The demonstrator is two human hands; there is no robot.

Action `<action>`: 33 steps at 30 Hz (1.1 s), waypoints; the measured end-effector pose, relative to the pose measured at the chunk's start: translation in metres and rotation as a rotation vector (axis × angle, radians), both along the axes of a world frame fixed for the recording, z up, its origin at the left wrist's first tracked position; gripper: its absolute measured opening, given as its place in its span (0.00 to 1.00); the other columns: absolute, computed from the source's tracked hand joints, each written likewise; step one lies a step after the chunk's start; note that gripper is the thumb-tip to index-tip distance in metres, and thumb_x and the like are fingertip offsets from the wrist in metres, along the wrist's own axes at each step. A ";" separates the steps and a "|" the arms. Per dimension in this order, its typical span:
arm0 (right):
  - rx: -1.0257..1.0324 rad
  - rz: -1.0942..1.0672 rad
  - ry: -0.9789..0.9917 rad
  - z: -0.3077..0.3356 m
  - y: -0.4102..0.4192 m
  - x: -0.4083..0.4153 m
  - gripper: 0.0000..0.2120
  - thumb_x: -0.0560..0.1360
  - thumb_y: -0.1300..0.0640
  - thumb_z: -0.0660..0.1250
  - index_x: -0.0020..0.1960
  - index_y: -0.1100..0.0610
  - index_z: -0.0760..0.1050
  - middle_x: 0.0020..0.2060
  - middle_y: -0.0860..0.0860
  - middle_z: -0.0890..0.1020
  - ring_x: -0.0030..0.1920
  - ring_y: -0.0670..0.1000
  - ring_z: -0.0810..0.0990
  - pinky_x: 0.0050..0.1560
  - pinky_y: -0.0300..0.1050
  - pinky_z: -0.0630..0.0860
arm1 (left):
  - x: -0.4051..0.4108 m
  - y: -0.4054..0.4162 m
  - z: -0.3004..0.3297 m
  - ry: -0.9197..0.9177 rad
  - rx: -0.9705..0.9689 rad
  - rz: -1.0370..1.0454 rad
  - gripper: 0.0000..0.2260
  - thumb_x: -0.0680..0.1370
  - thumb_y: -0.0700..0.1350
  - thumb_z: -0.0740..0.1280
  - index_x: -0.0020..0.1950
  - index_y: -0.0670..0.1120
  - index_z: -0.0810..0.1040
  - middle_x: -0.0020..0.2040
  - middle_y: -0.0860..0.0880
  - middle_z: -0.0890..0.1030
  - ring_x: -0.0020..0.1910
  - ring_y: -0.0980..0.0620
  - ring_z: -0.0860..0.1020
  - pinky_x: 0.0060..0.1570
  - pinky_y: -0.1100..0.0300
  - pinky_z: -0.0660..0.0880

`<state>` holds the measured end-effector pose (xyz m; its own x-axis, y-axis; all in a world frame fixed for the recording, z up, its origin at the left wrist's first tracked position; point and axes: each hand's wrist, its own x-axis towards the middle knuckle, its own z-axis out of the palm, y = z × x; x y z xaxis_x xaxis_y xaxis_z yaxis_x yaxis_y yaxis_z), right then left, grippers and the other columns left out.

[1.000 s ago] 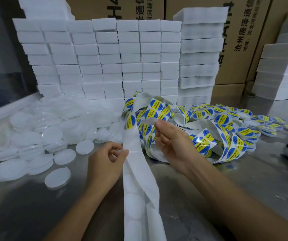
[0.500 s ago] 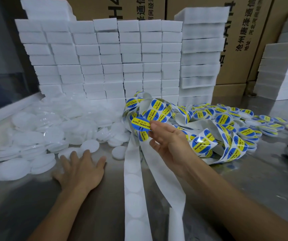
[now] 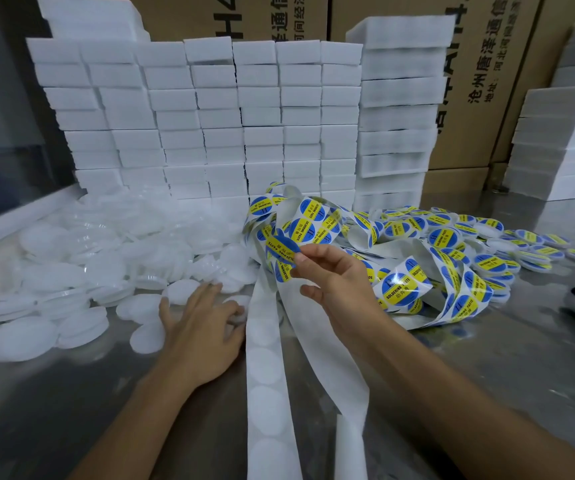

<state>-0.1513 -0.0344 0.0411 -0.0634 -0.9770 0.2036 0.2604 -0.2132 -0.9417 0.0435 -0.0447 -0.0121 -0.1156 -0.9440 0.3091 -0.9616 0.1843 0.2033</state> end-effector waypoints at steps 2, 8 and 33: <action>-0.005 -0.007 0.025 0.000 0.000 0.000 0.09 0.74 0.59 0.73 0.39 0.47 0.83 0.39 0.50 0.83 0.44 0.49 0.82 0.40 0.41 0.76 | 0.001 0.003 0.003 0.100 -0.042 -0.022 0.05 0.77 0.54 0.63 0.51 0.57 0.75 0.54 0.59 0.76 0.64 0.53 0.71 0.69 0.41 0.50; -0.039 -0.025 0.110 -0.001 0.000 0.001 0.09 0.73 0.58 0.74 0.39 0.43 0.84 0.40 0.44 0.83 0.42 0.47 0.79 0.39 0.39 0.77 | 0.001 0.009 0.010 0.258 -0.101 0.027 0.12 0.72 0.58 0.70 0.47 0.54 0.72 0.40 0.58 0.75 0.47 0.50 0.75 0.50 0.53 0.61; -0.181 0.036 0.161 -0.012 0.004 0.005 0.18 0.72 0.65 0.75 0.56 0.52 0.72 0.34 0.50 0.85 0.36 0.46 0.84 0.39 0.35 0.77 | -0.029 0.019 0.032 1.710 0.129 -0.303 0.17 0.65 0.38 0.73 0.52 0.40 0.79 0.45 0.40 0.85 0.45 0.44 0.85 0.41 0.58 0.81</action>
